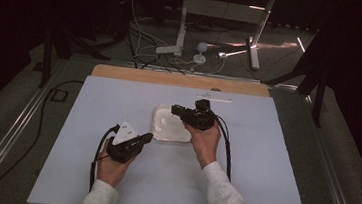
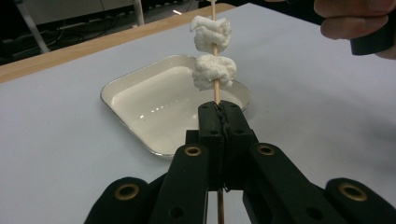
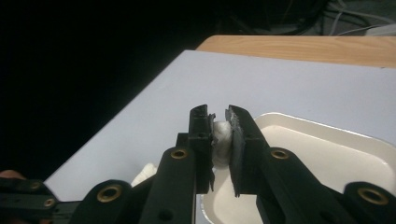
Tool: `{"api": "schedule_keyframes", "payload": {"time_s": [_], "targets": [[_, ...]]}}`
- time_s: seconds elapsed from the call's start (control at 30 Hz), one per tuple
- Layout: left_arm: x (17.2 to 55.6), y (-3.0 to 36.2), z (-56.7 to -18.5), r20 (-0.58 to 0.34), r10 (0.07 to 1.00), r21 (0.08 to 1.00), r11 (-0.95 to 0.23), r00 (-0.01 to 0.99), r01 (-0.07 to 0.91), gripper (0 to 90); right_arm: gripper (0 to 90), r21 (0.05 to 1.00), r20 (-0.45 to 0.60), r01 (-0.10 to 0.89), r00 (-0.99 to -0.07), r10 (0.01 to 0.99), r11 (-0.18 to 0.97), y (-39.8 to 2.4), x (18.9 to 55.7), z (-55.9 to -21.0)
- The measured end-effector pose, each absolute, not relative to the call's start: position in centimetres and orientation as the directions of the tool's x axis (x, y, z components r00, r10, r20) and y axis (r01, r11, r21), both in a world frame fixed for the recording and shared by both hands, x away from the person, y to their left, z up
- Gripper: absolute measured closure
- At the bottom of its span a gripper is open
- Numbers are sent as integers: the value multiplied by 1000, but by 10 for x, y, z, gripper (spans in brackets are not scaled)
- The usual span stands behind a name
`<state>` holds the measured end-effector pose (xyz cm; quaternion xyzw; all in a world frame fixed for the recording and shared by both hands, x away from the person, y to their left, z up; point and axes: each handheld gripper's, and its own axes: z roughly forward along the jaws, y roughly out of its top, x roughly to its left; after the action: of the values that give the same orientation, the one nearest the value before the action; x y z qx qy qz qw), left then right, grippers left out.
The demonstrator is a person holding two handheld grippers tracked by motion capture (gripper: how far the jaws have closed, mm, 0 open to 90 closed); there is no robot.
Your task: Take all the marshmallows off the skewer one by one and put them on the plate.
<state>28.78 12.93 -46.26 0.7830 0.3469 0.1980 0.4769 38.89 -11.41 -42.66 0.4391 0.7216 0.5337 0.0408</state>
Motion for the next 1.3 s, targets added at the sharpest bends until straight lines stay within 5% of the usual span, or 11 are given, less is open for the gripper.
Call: {"api": "schedule_keyframes", "payload": {"time_s": [0.23,0.3,0.5,0.9,1.3], "targets": [[287,131,-464,22,747,847,-367,665,384,900,829,828,353,560,-539,765,13,-120,392,-424],[289,141,-468,-31,759,851,-322,650,416,900,827,815,419,575,-500,758,-71,-139,400,-419],[292,143,-465,-68,771,870,-265,634,415,899,809,823,340,566,-569,749,57,-144,404,-413],[294,149,-467,-95,786,873,-230,611,431,897,772,774,334,620,-573,748,129,-130,414,-446],[296,148,-469,-99,787,868,-232,610,440,897,376,759,333,636,-564,756,140,-126,413,-455]]}}
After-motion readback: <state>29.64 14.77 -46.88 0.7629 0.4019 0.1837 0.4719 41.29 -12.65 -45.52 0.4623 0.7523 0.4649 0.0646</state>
